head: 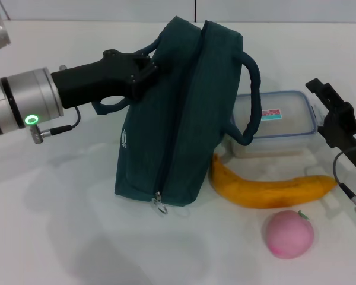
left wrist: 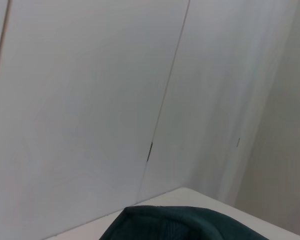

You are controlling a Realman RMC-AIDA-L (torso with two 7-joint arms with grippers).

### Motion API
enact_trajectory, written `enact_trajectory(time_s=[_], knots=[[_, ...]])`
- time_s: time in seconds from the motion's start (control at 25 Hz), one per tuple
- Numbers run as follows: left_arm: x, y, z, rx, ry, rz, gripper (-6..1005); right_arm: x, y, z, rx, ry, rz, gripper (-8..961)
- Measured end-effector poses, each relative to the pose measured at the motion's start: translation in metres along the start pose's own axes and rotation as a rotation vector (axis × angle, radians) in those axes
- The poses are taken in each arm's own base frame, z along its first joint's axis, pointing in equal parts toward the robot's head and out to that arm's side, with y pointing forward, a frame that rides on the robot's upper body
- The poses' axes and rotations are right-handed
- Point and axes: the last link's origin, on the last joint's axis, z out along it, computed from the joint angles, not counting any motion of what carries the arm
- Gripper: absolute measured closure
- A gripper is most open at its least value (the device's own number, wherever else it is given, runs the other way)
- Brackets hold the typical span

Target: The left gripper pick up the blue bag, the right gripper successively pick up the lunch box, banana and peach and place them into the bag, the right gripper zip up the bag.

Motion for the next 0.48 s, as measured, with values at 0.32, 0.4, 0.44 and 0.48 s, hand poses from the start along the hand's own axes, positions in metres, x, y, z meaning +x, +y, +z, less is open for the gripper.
enact_trajectory(time_s=[0.32,0.4,0.44,0.48], knots=[[0.0063,-0.0004,0.0065,-0.012,0.003,0.014,962,-0.0004,0.0020,0.0076,0.006,0.011,0.001,150],[0.0074,-0.0005,0.0077,-0.014,0.004,0.017,962,-0.0001,0.0000,0.0080,0.020,0.013,0.003,152],[0.0080,-0.0006,0.0082,-0.015,0.004,0.018,962,0.0001,-0.0012,0.0080,0.029,0.015,0.005,153],[0.0088,-0.0007,0.0091,-0.016,0.004,0.020,962,0.0002,-0.0023,0.0076,0.036,0.014,0.007,154]])
